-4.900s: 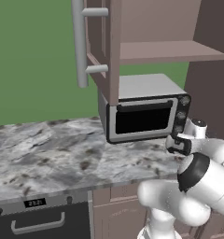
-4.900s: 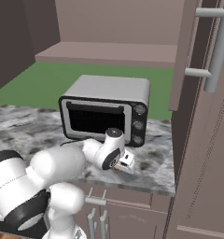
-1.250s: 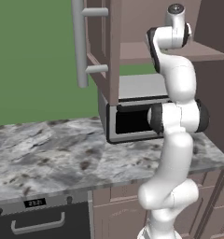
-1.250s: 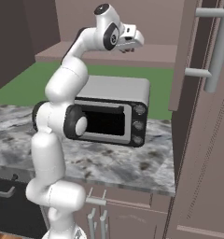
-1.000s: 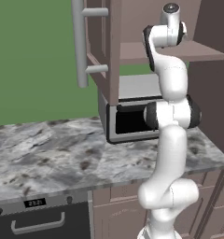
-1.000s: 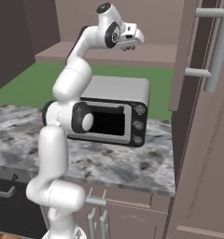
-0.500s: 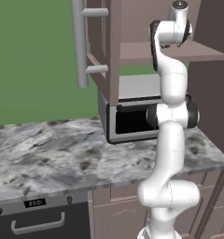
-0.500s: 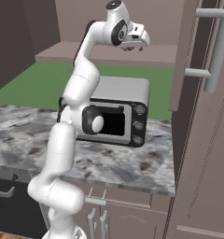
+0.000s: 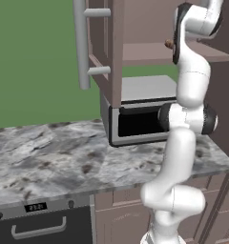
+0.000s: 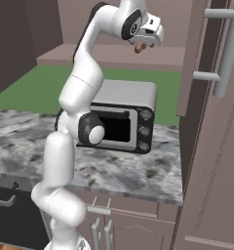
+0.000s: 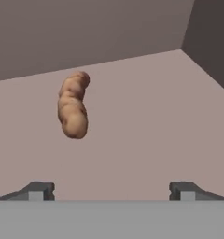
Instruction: Pick the potato from the counter and place it in the cabinet. Then close the cabinet.
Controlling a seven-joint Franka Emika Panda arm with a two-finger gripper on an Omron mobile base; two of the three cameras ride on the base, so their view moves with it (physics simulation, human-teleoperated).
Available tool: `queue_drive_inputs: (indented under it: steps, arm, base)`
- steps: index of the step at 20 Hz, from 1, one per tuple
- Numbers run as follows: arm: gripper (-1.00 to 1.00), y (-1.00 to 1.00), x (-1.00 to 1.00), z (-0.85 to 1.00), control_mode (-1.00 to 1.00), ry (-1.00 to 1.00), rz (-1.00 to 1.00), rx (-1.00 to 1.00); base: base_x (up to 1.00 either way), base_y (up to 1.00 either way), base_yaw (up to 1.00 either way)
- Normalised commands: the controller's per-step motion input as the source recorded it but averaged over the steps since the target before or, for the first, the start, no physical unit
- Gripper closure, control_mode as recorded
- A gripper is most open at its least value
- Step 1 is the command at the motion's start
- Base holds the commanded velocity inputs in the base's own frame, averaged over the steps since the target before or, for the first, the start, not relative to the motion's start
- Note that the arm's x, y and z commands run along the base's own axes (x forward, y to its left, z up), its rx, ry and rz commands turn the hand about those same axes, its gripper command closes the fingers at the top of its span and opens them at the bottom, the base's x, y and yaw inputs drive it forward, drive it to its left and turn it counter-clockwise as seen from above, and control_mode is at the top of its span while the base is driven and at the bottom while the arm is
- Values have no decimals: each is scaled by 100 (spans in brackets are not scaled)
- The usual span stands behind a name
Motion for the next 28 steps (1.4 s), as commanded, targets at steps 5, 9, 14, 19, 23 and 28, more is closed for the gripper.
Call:
queue_drive_inputs:
  steps: [5, 9, 14, 19, 23, 28]
  arm:
    - [-100, 6, -100, -100, -100, -36, 3, -16]
    - [-100, 29, -100, -100, -100, -26, 1, -23]
    - [-100, 29, -100, -49, -100, -11, 0, -26]
    - [-100, 14, -100, 13, -100, -13, 0, -16]
    - [-100, -7, -100, 74, -100, -3, -8, 1]
    - [-100, -23, -100, 85, -100, 8, -16, 11]
  base:
    - [0, 0, 0]
    - [0, 0, 0]
    - [0, 0, 0]
    - [0, 0, 0]
    - [0, 0, 0]
    - [0, 0, 0]
